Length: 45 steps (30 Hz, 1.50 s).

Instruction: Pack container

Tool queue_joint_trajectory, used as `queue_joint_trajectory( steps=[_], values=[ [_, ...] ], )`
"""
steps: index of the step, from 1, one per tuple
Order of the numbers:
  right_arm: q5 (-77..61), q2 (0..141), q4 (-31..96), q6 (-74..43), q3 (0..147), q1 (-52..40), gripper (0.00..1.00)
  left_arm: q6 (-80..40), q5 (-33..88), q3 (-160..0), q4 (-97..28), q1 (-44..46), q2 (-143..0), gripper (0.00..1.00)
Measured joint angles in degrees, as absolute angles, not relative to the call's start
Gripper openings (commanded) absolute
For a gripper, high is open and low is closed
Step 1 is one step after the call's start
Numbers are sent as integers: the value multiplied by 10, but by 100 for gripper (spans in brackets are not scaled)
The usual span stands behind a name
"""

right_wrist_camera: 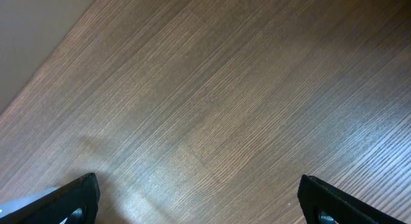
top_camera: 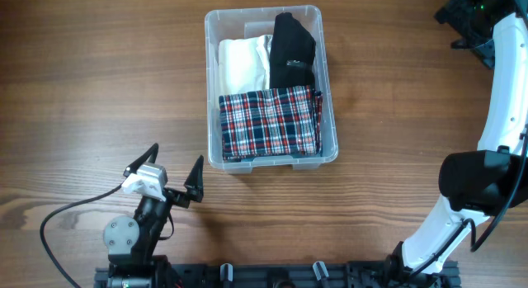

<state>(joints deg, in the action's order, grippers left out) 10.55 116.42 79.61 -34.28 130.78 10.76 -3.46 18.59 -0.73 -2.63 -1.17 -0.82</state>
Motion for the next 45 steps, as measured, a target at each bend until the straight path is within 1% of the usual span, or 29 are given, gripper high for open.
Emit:
queue_joint_trajectory(
  steps=[4, 32, 34, 37, 42, 45],
  values=[
    [105, 1164, 796, -343, 1308, 108, 100, -30, 186, -7, -27, -27, -8, 100],
    [106, 1164, 796, -343, 1308, 104, 100, -28, 186, -7, -27, -28, -8, 100],
    [106, 1158, 796, -343, 1306, 88, 100, -28, 186, -7, -27, -28, -8, 100],
    [105, 1122, 796, -343, 1304, 41, 100, -28, 186, -7, -27, -28, -8, 100],
    [103, 994, 796, -343, 1303, -78, 100, -28, 186, -7, -27, -28, -8, 100],
    [102, 931, 796, -343, 1303, -105, 100, -28, 186, -7, -27, -28, -8, 100]
  ],
)
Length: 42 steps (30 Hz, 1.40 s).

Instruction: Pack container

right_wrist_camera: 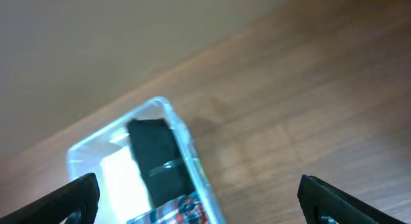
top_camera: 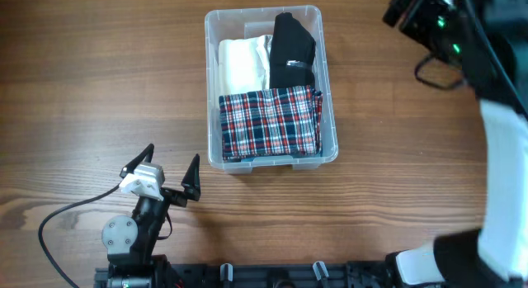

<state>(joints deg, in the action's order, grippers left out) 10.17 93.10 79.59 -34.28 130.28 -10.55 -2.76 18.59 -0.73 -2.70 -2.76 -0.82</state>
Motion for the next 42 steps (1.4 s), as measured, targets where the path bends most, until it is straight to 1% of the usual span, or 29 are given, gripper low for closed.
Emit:
queue_joint_trajectory(
  steps=[6, 10, 11, 12, 15, 18, 23, 24, 25, 26, 27, 30, 34, 39, 42],
  values=[
    [102, 860, 795, -343, 1295, -108, 100, -26, 186, -7, -27, -28, -8, 100],
    [111, 776, 785, -343, 1207, -108, 100, -26, 186, -7, -27, -28, -8, 100],
    [116, 744, 772, -343, 1164, -109, 100, -26, 186, -7, -27, -28, -8, 100],
    [119, 713, 750, -343, 1124, -109, 100, -26, 186, -7, -27, -28, -8, 100],
    [125, 607, 631, -343, 975, -109, 100, -26, 186, -7, -26, -28, -8, 100],
    [124, 477, 484, -333, 781, -108, 100, -26, 186, -7, -27, -28, -8, 100],
    [118, 280, 300, -303, 496, -105, 100, -26, 186, -7, -26, -28, -7, 100],
    [117, 258, 285, -301, 463, -102, 100, -26, 186, -7, -26, -28, -7, 100],
    [112, 216, 237, -298, 394, -94, 100, -26, 186, -7, -25, -28, -7, 100],
    [108, 203, 219, -296, 372, -91, 100, -26, 186, -7, -26, -28, -7, 100],
    [89, 153, 168, -284, 289, -80, 100, -26, 186, -7, -26, -28, -7, 100],
    [61, 84, 114, -267, 204, -70, 100, -26, 186, -7, -26, -28, -7, 100],
    [45, 29, 77, -242, 141, -70, 100, -26, 186, -7, -26, -28, -7, 100],
    [40, 11, -25, -224, 91, -67, 100, -26, 186, -7, -26, -28, -7, 100],
    [39, 10, -62, -222, 69, -67, 100, -26, 186, -7, -26, -28, -7, 100]
  ],
)
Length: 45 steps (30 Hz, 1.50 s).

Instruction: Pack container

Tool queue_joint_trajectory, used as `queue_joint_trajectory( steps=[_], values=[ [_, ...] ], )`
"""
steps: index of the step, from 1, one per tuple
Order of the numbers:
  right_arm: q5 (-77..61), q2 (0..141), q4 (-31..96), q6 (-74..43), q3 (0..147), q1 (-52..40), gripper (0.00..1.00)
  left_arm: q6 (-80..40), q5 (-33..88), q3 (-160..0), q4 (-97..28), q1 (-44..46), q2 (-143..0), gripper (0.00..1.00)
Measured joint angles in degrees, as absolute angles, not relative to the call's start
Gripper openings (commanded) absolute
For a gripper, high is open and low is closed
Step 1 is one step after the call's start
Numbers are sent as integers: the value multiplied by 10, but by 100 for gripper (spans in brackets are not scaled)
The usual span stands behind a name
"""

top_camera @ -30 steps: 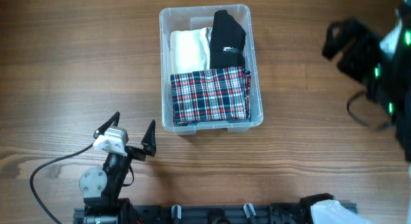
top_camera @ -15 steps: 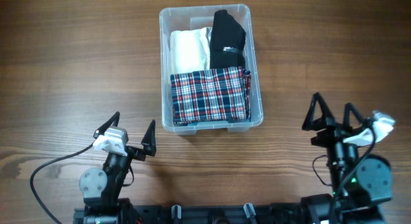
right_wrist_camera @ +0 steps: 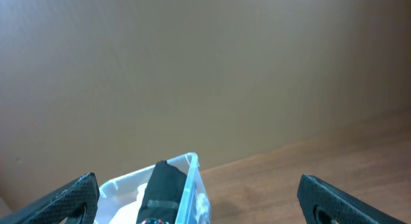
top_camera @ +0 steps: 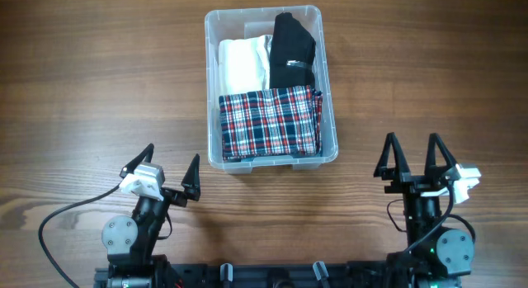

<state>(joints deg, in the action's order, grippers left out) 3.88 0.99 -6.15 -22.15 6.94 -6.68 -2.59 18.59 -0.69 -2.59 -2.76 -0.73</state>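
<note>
A clear plastic container (top_camera: 330, 90) stands at the table's far middle. Inside lie a white folded cloth (top_camera: 241, 63), a black folded garment (top_camera: 293, 49) and a red, white and navy plaid cloth (top_camera: 270, 123). The right wrist view shows the container's far rim (right_wrist_camera: 191, 161) and the black garment (right_wrist_camera: 162, 185). My left gripper (top_camera: 171, 174) rests open at the near left, and my right gripper (top_camera: 410, 154) rests open at the near right. Neither holds anything, and both are well clear of the container.
The wooden table (top_camera: 99, 82) stretches to both sides of the container. A black cable (top_camera: 62, 218) curls by the left arm's base. A dark rail (top_camera: 272, 276) runs along the near edge. A plain brown wall (right_wrist_camera: 205, 70) fills the right wrist view.
My right arm has come down from the far right, beside the container's top corner, to its base at the near right. Its gripper stays open. The left arm and the container's contents are unchanged.
First my right arm reached to the far right corner, its open gripper over bare table. Then it was nearer the container's far right side, with the container in its view. Now it sits folded at the near right. The three cloths lay in the container throughout.
</note>
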Motion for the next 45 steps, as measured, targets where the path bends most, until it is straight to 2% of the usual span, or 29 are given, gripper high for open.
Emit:
queue_joint_trajectory(
  steps=[9, 18, 26, 45],
  values=[
    [-2, 10, -69, -215, 35, -11, 100, -26, 186, -7, -26, -28, -7, 100],
    [-17, 10, -103, -181, 4, -6, 100, -26, 186, -7, -26, -28, -7, 100],
    [-17, 8, 1, -161, 4, -6, 100, -26, 186, -7, -26, -28, -7, 100],
    [-17, 8, 1, -161, 4, -6, 100, -26, 186, -7, -26, -28, -7, 100]
  ],
)
